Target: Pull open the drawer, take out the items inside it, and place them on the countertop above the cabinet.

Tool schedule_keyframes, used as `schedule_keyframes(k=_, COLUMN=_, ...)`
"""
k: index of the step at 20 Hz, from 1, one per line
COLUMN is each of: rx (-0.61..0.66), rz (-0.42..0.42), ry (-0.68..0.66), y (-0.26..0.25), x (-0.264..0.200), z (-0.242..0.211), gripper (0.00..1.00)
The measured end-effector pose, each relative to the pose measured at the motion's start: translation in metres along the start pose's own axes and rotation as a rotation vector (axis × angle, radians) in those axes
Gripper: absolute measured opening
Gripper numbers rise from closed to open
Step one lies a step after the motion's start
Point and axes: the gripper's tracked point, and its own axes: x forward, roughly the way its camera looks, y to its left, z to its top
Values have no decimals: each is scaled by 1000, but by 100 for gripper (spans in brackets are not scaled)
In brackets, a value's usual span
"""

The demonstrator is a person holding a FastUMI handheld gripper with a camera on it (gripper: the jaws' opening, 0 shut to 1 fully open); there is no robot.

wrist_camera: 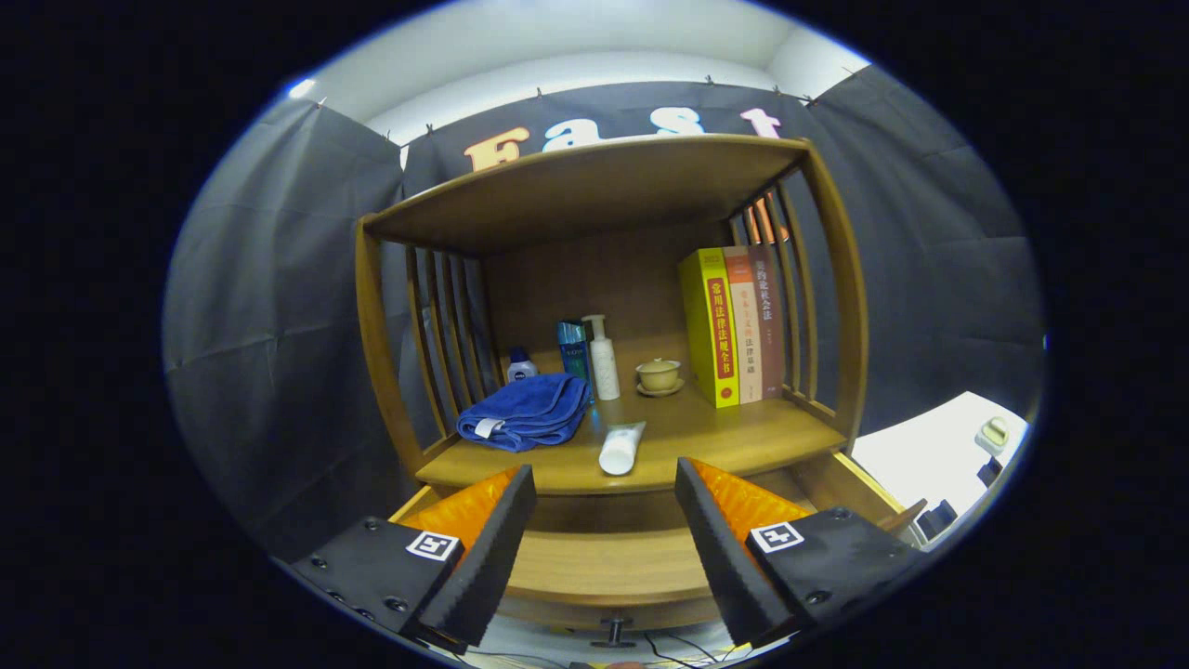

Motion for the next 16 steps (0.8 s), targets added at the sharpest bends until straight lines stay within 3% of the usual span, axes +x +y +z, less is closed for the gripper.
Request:
schedule_keyframes(k=6, rx=-88, rz=-46, ry=-78, y=-6, x=-34, z=-38, gripper=98)
schedule_keyframes(k=16, rx=-24, rz=-49, ry=-33, y=-10, x=-47, z=-124, gripper=98)
